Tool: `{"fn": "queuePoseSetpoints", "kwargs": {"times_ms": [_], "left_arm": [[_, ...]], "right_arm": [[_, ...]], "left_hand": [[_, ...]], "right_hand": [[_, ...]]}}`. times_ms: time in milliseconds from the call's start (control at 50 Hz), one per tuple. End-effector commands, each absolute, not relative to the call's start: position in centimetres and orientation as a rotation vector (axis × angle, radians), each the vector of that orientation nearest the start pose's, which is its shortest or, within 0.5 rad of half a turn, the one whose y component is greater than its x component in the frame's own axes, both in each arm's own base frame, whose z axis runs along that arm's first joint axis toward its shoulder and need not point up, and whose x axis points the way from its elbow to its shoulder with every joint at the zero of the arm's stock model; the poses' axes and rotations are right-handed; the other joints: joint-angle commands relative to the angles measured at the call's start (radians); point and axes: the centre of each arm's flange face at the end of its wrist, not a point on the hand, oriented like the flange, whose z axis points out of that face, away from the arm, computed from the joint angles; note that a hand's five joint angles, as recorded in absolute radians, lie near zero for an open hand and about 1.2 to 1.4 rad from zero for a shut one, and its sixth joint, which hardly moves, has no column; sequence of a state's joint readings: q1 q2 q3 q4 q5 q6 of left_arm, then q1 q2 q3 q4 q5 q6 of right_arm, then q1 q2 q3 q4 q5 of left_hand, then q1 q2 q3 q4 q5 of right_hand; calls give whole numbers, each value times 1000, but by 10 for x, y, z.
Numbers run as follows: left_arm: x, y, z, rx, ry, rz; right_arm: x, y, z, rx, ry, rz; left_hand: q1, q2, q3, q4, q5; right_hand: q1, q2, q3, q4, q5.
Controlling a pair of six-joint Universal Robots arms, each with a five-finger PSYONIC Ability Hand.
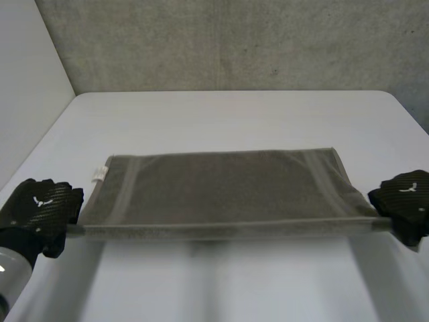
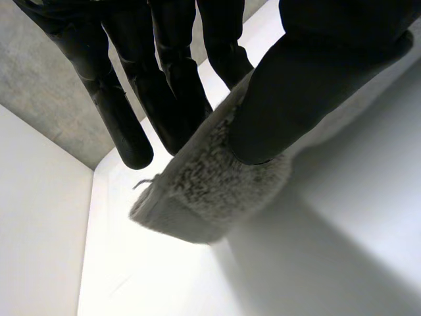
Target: Fold the towel.
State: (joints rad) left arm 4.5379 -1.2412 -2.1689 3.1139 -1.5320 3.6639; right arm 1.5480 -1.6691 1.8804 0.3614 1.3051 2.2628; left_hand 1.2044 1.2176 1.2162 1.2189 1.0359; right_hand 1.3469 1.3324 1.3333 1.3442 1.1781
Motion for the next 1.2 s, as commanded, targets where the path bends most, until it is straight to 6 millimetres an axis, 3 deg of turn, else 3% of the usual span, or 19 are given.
{"fn": "queuePoseSetpoints", "kwargs": {"times_ms": [20,80,140,160,180,300,400,480,640,860,880,900,920,940,960,1060,1140,1180,1200], "left_arm": [[-169,-164,225,890,2235,-1815],[-168,-182,222,881,2234,-1829],[-169,-208,209,875,2240,-1834],[-171,-222,201,874,2231,-1841],[-171,-222,201,874,2231,-1842],[-188,-272,171,921,2227,-1850],[-198,-309,149,911,2255,-1821],[-204,-343,132,884,2244,-1833],[-217,-382,122,855,2197,-1901],[-232,-406,120,859,2140,-1971],[-234,-408,119,860,2138,-1976],[-235,-410,117,861,2133,-1979],[-235,-410,117,861,2133,-1979],[-235,-411,116,857,2133,-1980],[-235,-412,116,852,2132,-1981],[-233,-412,124,826,2119,-1981],[-230,-408,145,798,2092,-2007],[-226,-393,170,758,2091,-2046],[-226,-392,170,757,2091,-2046]], "right_arm": [[148,-216,243,-1455,2480,-1694],[149,-220,239,-1455,2461,-1682],[152,-237,218,-1460,2452,-1617],[152,-249,210,-1465,2451,-1620],[155,-260,204,-1471,2440,-1634],[177,-293,184,-1522,2376,-1705],[195,-346,160,-1520,2396,-1845],[203,-367,150,-1478,2391,-1884],[226,-405,142,-1424,2300,-2010],[248,-433,137,-1427,2242,-2127],[247,-437,137,-1416,2256,-2148],[246,-440,139,-1403,2270,-2172],[246,-440,139,-1403,2270,-2172],[247,-442,142,-1388,2278,-2196],[248,-443,146,-1373,2275,-2217],[250,-441,172,-1303,2239,-2284],[247,-434,200,-1192,2217,-2318],[239,-420,222,-1068,2214,-2314],[239,-420,222,-1067,2214,-2314]], "left_hand": [[192,179,180,177,186],[192,179,180,177,186],[192,179,180,177,186],[192,179,180,177,186],[192,179,180,177,186],[192,179,180,177,186],[192,179,180,177,186],[192,179,180,177,186],[192,179,180,177,186],[192,179,180,177,186],[64,51,53,50,58],[-870,-883,-882,-884,-876],[-879,-892,-891,-894,-885],[-900,-913,-911,-914,-906],[-1030,-1043,-1042,-1044,-1036],[-1030,-1043,-1042,-1044,-1036],[-1030,-1043,-1042,-1044,-1036],[-1030,-1043,-1042,-1044,-1036],[-1030,-1043,-1042,-1044,-1036]], "right_hand": [[49,64,63,52,44],[49,64,63,52,44],[49,64,63,52,44],[49,64,63,52,44],[49,64,63,52,44],[49,64,63,52,44],[49,64,63,52,44],[49,64,63,52,44],[49,64,63,52,44],[49,64,63,52,44],[49,64,63,52,44],[-839,-825,-825,-836,-845],[-848,-833,-834,-845,-854],[-1172,-1158,-1159,-1170,-1178],[-1172,-1158,-1159,-1170,-1178],[-1172,-1158,-1159,-1170,-1178],[-1172,-1158,-1159,-1170,-1178],[-1172,-1158,-1159,-1170,-1178],[-1172,-1158,-1159,-1170,-1178]]}}
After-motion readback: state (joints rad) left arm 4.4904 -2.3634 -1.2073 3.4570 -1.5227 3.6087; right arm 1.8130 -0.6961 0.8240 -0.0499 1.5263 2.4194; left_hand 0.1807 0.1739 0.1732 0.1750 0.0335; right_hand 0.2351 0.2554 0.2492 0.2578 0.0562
